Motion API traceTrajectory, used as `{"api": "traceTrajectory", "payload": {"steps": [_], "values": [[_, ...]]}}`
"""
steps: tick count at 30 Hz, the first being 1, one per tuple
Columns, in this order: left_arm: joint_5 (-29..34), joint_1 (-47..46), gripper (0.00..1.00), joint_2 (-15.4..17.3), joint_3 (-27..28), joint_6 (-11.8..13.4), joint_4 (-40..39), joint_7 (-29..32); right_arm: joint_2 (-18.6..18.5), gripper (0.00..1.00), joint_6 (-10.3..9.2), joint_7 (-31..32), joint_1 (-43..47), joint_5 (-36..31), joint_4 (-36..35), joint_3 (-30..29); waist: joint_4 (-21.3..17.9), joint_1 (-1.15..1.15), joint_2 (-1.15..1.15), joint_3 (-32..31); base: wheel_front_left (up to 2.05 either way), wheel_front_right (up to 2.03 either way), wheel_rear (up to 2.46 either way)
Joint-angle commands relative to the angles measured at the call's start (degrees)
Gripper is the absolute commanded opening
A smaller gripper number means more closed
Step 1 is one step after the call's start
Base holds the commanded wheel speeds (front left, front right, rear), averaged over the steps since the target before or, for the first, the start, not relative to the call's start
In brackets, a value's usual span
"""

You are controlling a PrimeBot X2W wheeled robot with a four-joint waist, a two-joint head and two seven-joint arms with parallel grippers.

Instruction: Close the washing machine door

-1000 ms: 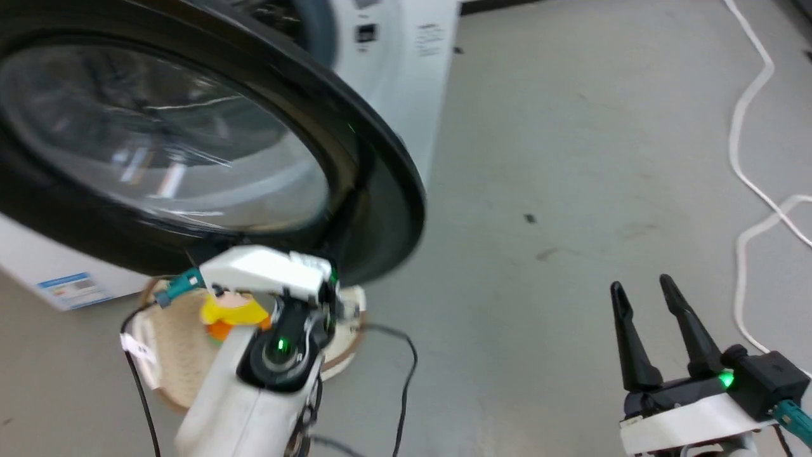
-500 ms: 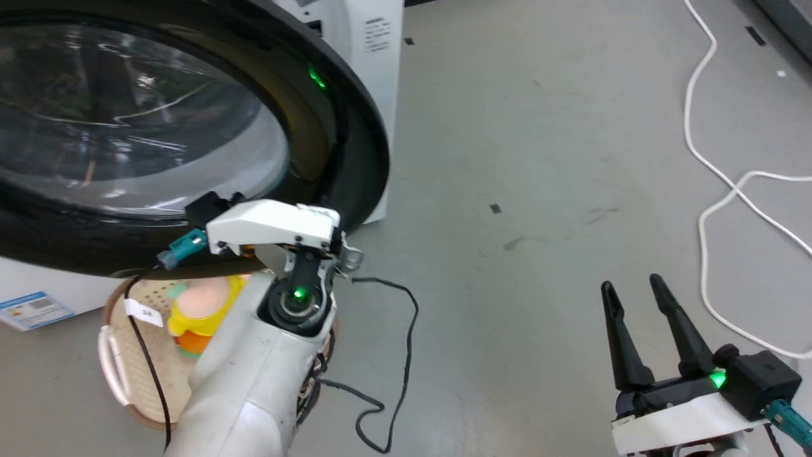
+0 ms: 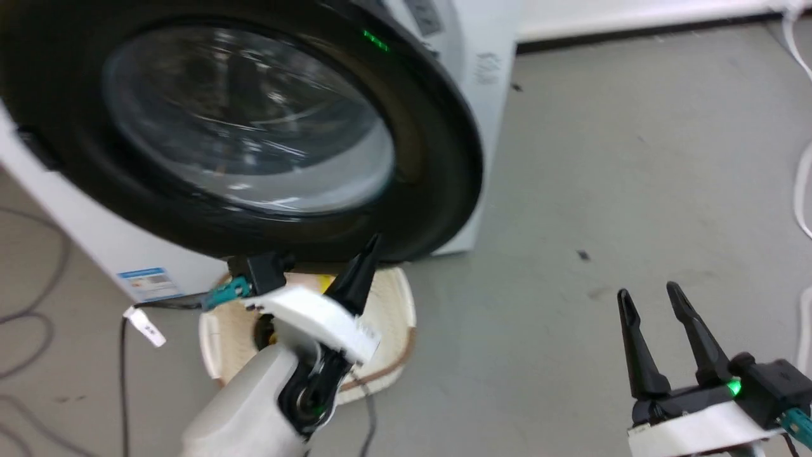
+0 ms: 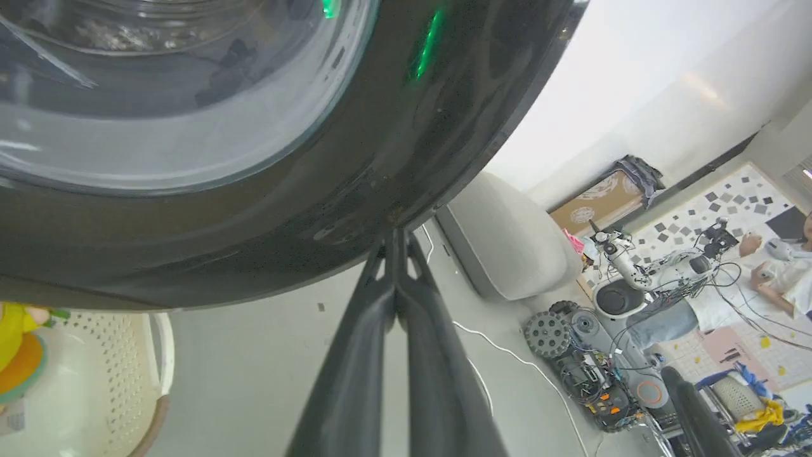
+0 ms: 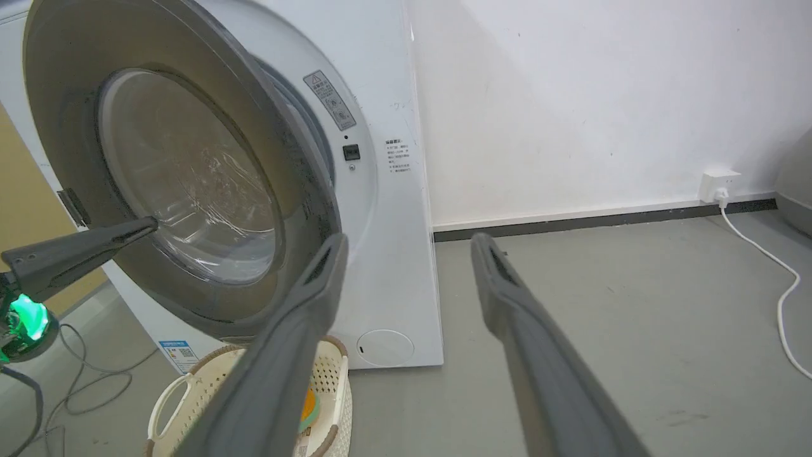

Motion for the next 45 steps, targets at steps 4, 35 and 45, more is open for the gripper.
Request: {"api": "traceTrajectory", "payload": {"steps": [4, 35, 45], "values": [[14.1, 2.9, 0.00, 5.3, -0.1, 4.2, -7.0, -0.9, -1.3, 1.00, 0.05, -0.3, 1.5, -0.5, -0.7, -0.1, 6.1, 0.00, 0.00, -3.9, 0.00, 0.00, 0.00], [53.5, 35.2, 1.00, -2.3, 26.1, 12.8, -28.0, -1.0, -2.1, 1.00, 0.05, -0.3, 3.4, 0.7, 0.1, 1.6, 14.7, 0.00, 0.00, -4.9, 0.00, 0.00, 0.00], [57.6, 32.4, 1.00, -4.6, 26.6, 11.4, -28.8, -1.0, -6.9, 0.00, 0.05, -0.3, -1.2, 1.6, -0.6, 6.0, 18.4, 0.00, 0.00, 0.3, 0.00, 0.00, 0.00]]}}
